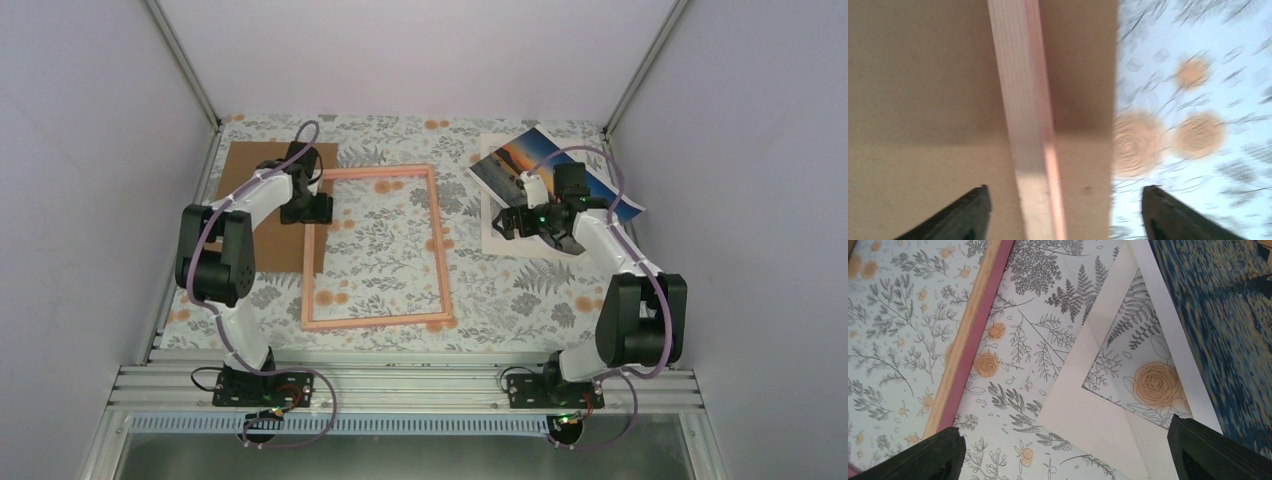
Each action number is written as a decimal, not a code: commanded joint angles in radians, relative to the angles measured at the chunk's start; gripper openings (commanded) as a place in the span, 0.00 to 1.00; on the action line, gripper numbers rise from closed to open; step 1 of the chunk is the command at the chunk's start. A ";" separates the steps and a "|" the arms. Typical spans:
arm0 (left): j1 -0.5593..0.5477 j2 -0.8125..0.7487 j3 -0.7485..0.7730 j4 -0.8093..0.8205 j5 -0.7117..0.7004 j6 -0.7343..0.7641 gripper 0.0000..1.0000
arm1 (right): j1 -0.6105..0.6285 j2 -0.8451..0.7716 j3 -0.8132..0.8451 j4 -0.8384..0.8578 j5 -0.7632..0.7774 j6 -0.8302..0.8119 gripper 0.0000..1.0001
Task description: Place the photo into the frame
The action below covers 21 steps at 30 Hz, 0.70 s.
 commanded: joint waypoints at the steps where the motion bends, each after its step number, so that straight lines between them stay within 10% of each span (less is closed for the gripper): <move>1: -0.010 -0.120 0.079 0.091 0.155 0.095 0.86 | -0.067 0.054 0.082 -0.045 -0.145 -0.011 0.99; 3: -0.034 -0.131 0.125 0.126 0.237 0.127 0.99 | -0.102 0.085 0.105 -0.058 -0.178 -0.008 0.99; 21: -0.475 0.061 0.244 0.573 0.455 -0.116 1.00 | -0.459 0.470 0.384 -0.191 -0.227 -0.040 0.98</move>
